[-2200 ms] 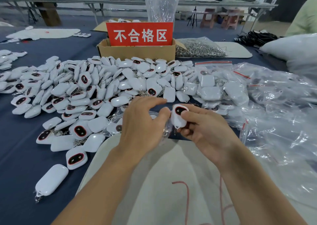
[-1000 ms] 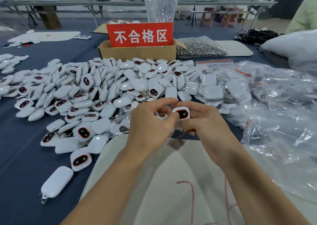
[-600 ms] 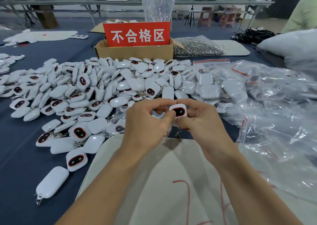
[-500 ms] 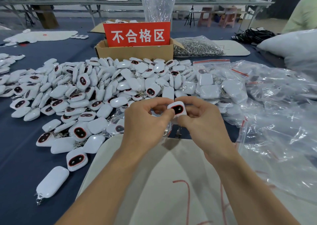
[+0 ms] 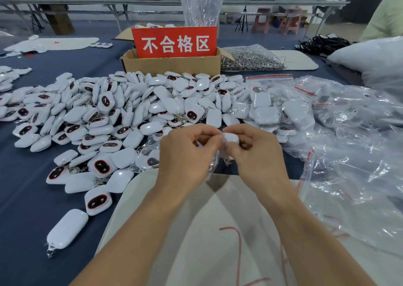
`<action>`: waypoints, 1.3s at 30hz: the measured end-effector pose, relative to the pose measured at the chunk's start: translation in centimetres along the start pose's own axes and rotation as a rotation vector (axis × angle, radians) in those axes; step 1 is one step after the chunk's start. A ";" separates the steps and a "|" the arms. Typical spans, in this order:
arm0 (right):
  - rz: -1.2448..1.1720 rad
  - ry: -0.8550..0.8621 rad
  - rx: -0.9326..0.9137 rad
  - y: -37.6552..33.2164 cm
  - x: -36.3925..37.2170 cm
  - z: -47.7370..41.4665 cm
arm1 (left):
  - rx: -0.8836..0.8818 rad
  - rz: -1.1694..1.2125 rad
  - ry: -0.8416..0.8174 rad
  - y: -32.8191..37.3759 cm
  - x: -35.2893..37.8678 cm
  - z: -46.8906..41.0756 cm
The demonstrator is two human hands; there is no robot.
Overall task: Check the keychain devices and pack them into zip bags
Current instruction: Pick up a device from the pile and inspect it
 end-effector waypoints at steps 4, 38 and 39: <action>-0.323 0.082 0.267 0.9 -0.7 -0.8 | -0.013 -0.128 0.061 -0.2 -0.7 -0.1; -0.354 -0.520 0.237 -0.2 3.2 0.6 | 0.202 -0.022 0.022 0.5 -1.2 0.2; -0.294 -0.551 0.196 -0.4 3.5 0.9 | 0.197 0.007 0.022 0.5 -1.3 0.2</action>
Point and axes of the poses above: each hand's wrist, its own z-axis away from the middle knuckle, its own x-axis out of the palm, y = z × x, the point moved 4 cm from there along -z, towards the middle knuckle, and after that the axes turned 6 degrees about y, right-handed, at the moved point
